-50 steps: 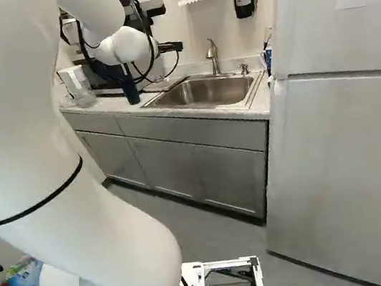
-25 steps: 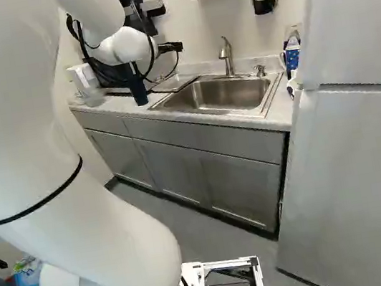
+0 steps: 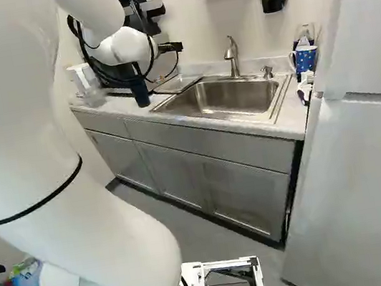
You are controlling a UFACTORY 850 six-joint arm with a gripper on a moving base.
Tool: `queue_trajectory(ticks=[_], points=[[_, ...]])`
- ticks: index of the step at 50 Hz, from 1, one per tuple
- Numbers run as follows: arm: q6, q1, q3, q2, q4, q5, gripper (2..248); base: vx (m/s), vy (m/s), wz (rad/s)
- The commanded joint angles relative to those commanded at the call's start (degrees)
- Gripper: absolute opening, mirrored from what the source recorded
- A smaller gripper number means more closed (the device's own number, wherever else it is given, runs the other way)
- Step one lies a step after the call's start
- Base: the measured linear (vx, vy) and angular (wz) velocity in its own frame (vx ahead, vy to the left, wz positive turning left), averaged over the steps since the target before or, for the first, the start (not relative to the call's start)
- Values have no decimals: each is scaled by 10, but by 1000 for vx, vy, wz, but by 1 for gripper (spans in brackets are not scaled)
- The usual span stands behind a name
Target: Rinse the cup and place it in the tray
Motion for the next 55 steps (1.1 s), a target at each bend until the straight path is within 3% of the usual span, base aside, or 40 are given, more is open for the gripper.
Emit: queue_trajectory(ticks=[55], points=[[0,0,0,0,0,0,247,79,3,7]])
